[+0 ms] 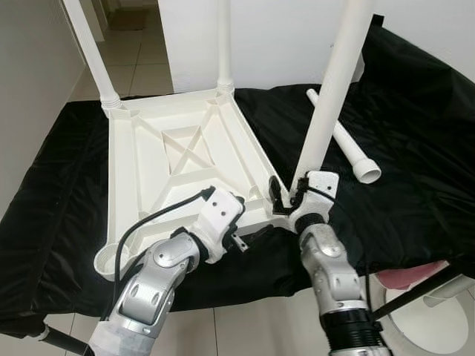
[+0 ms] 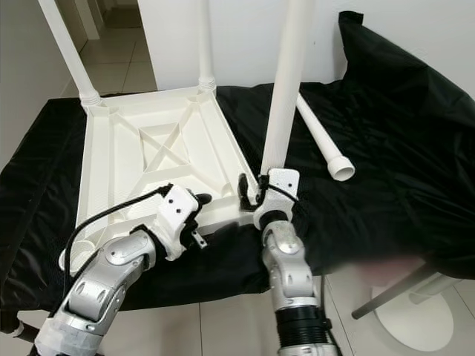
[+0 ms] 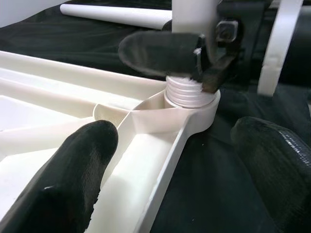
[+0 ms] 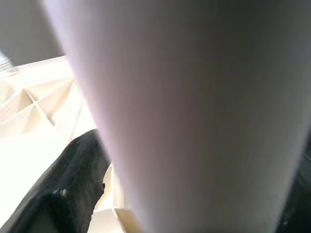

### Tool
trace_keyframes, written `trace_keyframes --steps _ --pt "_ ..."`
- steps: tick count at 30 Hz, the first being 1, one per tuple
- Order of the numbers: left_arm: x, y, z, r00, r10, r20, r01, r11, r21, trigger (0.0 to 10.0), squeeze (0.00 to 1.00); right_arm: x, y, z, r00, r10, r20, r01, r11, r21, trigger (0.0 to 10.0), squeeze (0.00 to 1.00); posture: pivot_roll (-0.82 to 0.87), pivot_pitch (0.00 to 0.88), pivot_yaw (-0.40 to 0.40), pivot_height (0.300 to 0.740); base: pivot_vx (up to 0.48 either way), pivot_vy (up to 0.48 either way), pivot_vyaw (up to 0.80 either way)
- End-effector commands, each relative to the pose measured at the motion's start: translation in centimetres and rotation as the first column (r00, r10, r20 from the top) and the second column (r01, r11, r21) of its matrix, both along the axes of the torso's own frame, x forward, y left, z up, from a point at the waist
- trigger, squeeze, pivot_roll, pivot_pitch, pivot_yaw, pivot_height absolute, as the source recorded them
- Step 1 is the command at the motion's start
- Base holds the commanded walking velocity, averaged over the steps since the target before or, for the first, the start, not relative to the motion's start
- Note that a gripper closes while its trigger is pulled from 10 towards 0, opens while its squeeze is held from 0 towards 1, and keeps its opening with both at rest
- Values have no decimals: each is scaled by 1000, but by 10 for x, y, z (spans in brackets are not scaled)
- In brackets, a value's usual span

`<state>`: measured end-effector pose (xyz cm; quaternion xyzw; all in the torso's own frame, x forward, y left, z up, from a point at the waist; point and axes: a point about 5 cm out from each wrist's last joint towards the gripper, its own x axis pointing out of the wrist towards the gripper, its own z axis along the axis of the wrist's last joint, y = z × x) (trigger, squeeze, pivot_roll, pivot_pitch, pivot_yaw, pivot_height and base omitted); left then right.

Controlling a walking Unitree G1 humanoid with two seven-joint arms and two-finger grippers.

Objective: Building children table

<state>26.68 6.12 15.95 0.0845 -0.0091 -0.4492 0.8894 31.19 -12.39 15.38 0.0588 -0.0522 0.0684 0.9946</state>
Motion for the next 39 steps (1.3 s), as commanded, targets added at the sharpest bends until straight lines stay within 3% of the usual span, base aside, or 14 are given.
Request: trace_keyframes --steps 1,4,7,12,14,15,17,18,20,21,30,31,33,39 --pt "2 3 -2 998 54 -7 -54 999 6 10000 0 -2 2 0 1000 23 7 -23 1000 11 10000 0 -35 43 41 740 0 0 0" --pt "1 3 -3 999 52 -10 -52 999 6 10000 0 0 -4 2 996 84 26 -84 996 -17 10000 0 -40 31 40 740 0 0 0" --pt "-1 -2 -4 999 36 -9 -36 999 6 10000 0 7 -21 4 945 325 32 -315 934 -169 10000 0 -43 19 39 740 0 0 0" --pt "-1 -4 -4 1000 30 -9 -30 1000 6 10000 0 14 -28 4 900 436 -3 -424 872 -245 10000 0 -43 14 36 740 0 0 0" --pt "-1 -4 -4 1000 30 -9 -30 1000 6 10000 0 14 -28 4 900 436 -3 -424 872 -245 10000 0 -43 14 36 740 0 0 0" --pt "-1 -5 -5 1000 27 -8 -27 1000 6 10000 0 18 -31 3 880 475 -29 -463 842 -277 10000 0 -41 5 34 740 0 0 0" --pt "-1 -5 -5 1000 27 -8 -27 1000 6 10000 0 18 -31 3 880 475 -29 -463 842 -277 10000 0 -41 5 34 740 0 0 0" --pt "-1 -6 -5 1000 26 -6 -26 1000 6 10000 0 20 -35 1 872 487 -52 -480 828 -291 2588 0 -40 2 31 740 0 0 0" --pt "-1 -6 -5 1000 26 -6 -26 1000 6 10000 0 20 -35 1 872 487 -52 -480 828 -291 2588 0 -40 2 31 740 0 0 0" --pt "-1 -6 -4 1000 25 -5 -25 1000 5 10000 0 22 -38 -2 869 488 -76 -486 818 -309 0 0 -40 2 31 740 0 0 0" --pt "-2 -4 -4 999 35 -8 -35 999 1 10000 0 18 -54 -18 858 490 -155 -514 808 -287 0 0 -36 9 22 740 0 0 0" --pt "-3 -3 -6 999 37 -13 -37 999 2 10000 0 18 -57 -22 869 471 -150 -494 830 -260 10000 0 -38 12 24 740 0 0 0" --pt "-3 -3 -6 999 37 -13 -37 999 2 10000 0 18 -57 -22 869 471 -150 -494 830 -260 10000 0 -38 12 24 740 0 0 0" --pt "-3 -4 -6 999 35 -13 -35 999 4 10000 0 18 -51 -28 916 379 -133 -399 898 -185 10000 0 -42 18 26 740 0 0 0"
